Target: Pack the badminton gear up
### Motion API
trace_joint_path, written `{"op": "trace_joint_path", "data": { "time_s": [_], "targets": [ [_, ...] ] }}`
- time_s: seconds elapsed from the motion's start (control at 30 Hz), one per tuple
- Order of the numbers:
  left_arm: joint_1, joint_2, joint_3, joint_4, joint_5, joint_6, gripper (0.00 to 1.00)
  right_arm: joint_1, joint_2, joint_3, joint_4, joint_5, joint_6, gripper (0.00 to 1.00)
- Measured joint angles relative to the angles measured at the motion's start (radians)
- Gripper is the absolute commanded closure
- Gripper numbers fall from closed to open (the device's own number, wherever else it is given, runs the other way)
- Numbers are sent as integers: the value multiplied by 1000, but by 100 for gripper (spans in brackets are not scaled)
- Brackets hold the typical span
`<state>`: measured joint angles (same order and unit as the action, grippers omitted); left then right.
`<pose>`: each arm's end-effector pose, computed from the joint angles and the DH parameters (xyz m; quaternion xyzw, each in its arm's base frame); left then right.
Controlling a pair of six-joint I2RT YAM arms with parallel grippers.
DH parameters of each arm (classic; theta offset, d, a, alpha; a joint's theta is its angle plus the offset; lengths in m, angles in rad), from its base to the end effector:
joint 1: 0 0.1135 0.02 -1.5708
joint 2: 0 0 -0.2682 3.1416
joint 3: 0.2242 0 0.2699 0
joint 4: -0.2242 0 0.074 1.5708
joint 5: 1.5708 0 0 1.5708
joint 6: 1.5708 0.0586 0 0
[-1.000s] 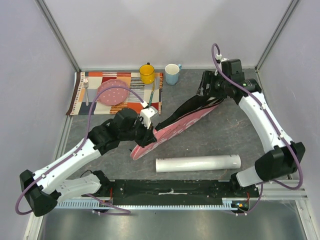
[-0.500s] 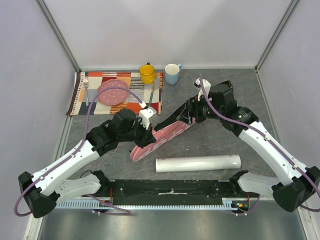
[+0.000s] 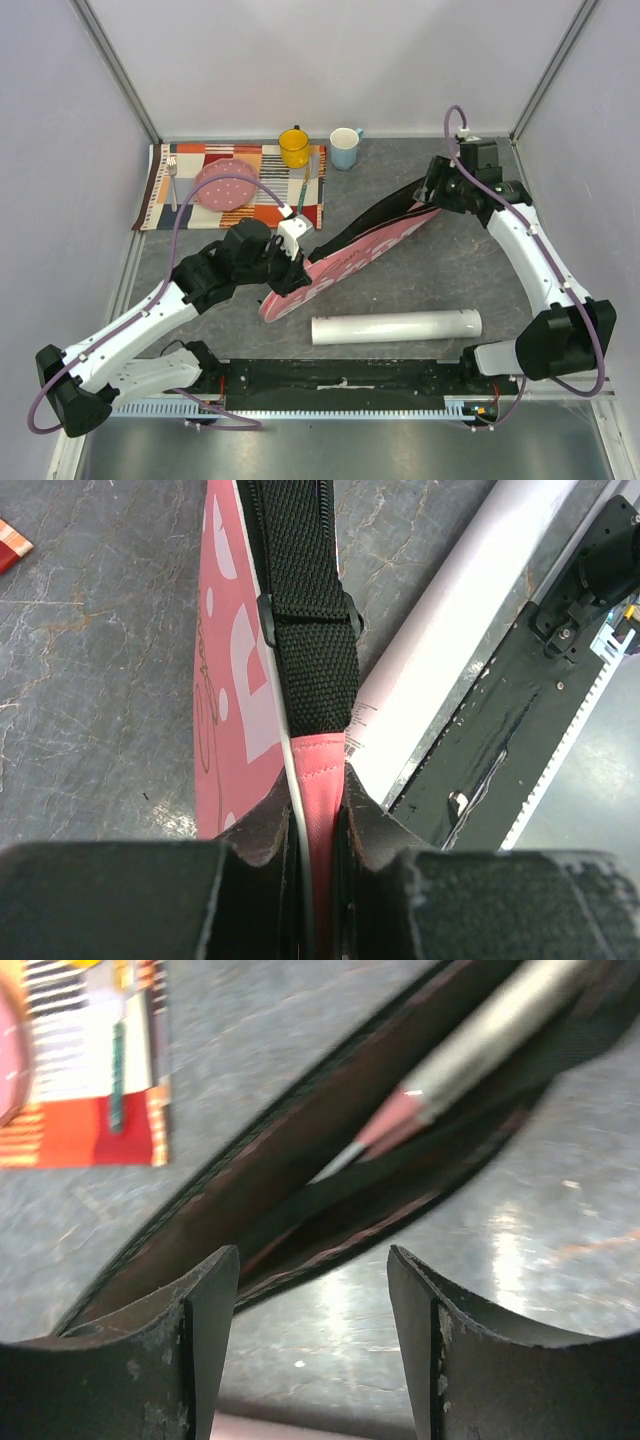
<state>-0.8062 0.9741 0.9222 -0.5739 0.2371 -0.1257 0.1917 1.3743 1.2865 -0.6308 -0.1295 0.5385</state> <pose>0.1571 -0.1837 0.3049 0.3458 0.8155 -0.2971 0.3564 0.3269 0.0712 0.3263 0.1304 0.8997 0.2023 0.3642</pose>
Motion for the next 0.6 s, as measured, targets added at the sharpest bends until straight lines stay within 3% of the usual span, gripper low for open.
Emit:
{"op": "trace_joint_path", "data": {
  "time_s": [0.13,0.23,0.4,0.6],
  "targets": [
    [0,0,0,0,-7,5,98,-98,8,-5,-8,96,-8,32],
    [0,-2,0,0,-18,8,98,-201,34,-23,29,55,53,34],
    [-1,-2,0,1,-20,11,98,-466,56,-307,334,-124,311,31],
    [-1,-3,0,1,-20,13,98,-484,231,-424,686,-289,562,30]
  ]
}}
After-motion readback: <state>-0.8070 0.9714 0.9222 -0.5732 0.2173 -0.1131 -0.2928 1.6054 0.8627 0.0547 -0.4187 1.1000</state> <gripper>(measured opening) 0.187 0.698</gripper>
